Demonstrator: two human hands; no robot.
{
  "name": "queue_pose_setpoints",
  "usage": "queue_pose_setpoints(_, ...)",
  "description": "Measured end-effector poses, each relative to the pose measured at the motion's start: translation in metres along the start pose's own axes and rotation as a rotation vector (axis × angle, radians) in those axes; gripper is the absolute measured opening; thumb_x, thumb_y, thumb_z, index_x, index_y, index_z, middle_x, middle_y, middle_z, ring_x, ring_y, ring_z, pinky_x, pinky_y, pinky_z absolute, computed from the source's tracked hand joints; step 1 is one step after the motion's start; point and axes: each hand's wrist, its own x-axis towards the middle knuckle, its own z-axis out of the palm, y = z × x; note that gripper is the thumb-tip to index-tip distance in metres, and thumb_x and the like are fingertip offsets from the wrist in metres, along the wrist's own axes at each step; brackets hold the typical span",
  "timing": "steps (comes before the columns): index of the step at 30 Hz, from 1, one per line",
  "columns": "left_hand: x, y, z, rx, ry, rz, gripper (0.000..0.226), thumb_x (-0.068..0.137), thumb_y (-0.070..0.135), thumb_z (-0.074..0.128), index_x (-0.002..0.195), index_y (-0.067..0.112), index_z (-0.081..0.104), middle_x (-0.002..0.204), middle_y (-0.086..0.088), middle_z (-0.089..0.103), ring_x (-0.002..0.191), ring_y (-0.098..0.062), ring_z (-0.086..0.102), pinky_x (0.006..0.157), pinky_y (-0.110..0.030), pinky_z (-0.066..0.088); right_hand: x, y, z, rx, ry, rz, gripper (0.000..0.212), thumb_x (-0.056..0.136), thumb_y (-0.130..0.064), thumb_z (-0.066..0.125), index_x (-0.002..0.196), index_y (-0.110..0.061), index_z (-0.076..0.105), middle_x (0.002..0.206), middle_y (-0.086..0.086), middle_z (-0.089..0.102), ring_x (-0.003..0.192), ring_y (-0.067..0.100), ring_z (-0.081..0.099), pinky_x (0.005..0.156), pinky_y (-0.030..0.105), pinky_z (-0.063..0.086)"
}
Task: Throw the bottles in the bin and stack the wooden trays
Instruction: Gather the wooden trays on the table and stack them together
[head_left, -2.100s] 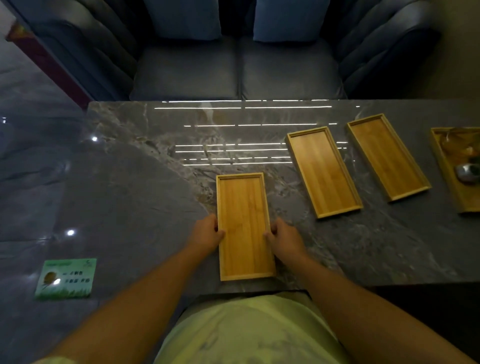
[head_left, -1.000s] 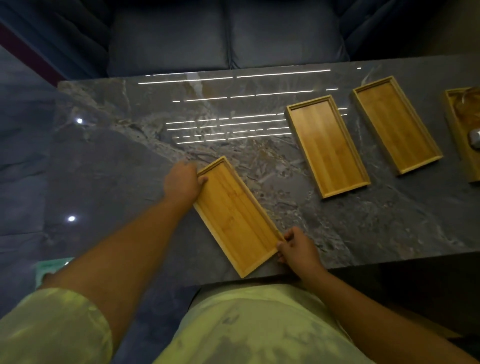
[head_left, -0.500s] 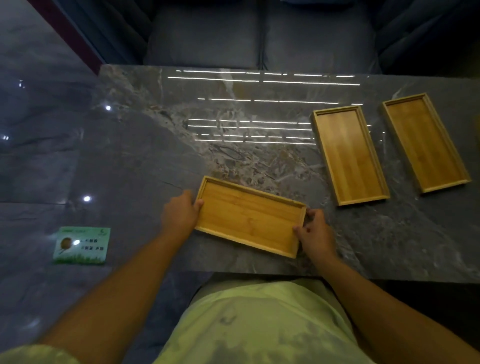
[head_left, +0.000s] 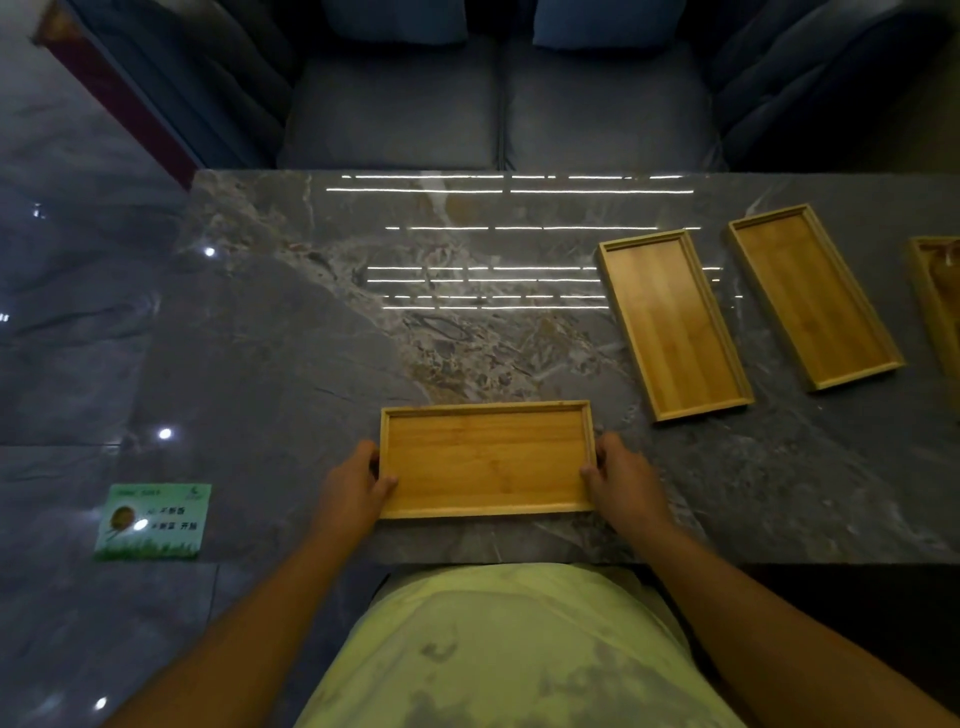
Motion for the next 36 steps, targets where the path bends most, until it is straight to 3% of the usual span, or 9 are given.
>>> queue_pose_setpoints(7,-0.004,0.002,0.002,0.003,0.021,0.018,0.016,0.091,0.027,0.061,0.096,0.016,0.051,0.076,-0.001,0.054,0.073,-0.022,0.057,0.059,-0.032,0.038,-0.004,0.010,0.009,0.026,0.020,0.004,0.014,0.091,-0.028,0.060,0.097,-0.020,0.050,0.088,0.005,0.065,0.080,0.027,0.063,0.064,0.036,0.049)
queue_pose_setpoints(13,-0.001,0.002,0.003,-0.036,0.011,-0.007,0.017,0.090,0.027,0.062,0.099,0.016,0.052,0.084,-0.002,0.056,0.078,-0.023,0.058,0.063,-0.032,0.040,0.000,0.016,0.011,0.044,-0.008,0.022,0.020,0.088,-0.030,0.064,0.089,-0.027,0.045,0.077,-0.006,0.054,0.072,0.020,0.057,0.057,0.030,0.037)
queue_pose_setpoints(18,0.001,0.008,-0.002,-0.084,0.042,-0.086,0.033,0.085,0.025,0.070,0.111,0.011,0.054,0.100,-0.011,0.063,0.090,-0.028,0.061,0.077,-0.041,0.051,0.001,0.014,0.006,0.065,-0.030,0.034,0.022,0.087,-0.031,0.067,0.088,-0.027,0.046,0.072,-0.012,0.051,0.072,0.019,0.057,0.056,0.029,0.035)
queue_pose_setpoints(22,0.007,0.028,-0.007,-0.094,0.107,-0.038,0.045,0.080,0.030,0.075,0.114,0.011,0.055,0.117,-0.013,0.054,0.100,-0.029,0.058,0.083,-0.042,0.050,0.001,0.011,-0.009,0.076,-0.071,0.013,0.025,0.085,-0.036,0.069,0.100,-0.025,0.052,0.085,-0.009,0.061,0.080,0.015,0.061,0.063,0.032,0.048)
queue_pose_setpoints(27,0.022,0.078,-0.007,-0.078,0.065,0.147,0.064,0.079,0.029,0.076,0.134,0.014,0.048,0.138,-0.012,0.044,0.124,-0.029,0.046,0.101,-0.041,0.042,0.005,0.010,-0.034,0.029,-0.070,-0.072,0.033,0.082,-0.042,0.069,0.106,-0.027,0.053,0.088,-0.012,0.057,0.082,0.012,0.060,0.061,0.030,0.043)
queue_pose_setpoints(32,0.027,0.139,0.013,-0.048,-0.024,0.287,0.068,0.082,0.038,0.072,0.140,0.019,0.042,0.142,-0.007,0.044,0.129,-0.023,0.043,0.104,-0.038,0.041,0.020,0.018,-0.064,0.043,-0.023,-0.136,0.057,0.083,-0.047,0.067,0.131,-0.023,0.048,0.123,0.000,0.056,0.106,0.018,0.058,0.084,0.034,0.051)
queue_pose_setpoints(36,0.033,0.192,0.042,0.024,-0.046,0.312,0.071,0.081,0.044,0.071,0.141,0.020,0.040,0.143,-0.006,0.045,0.131,-0.024,0.042,0.105,-0.038,0.039,0.046,0.035,-0.101,0.021,0.016,-0.207,0.061,0.085,-0.045,0.066,0.135,-0.020,0.045,0.131,0.006,0.051,0.118,0.025,0.055,0.093,0.042,0.051)
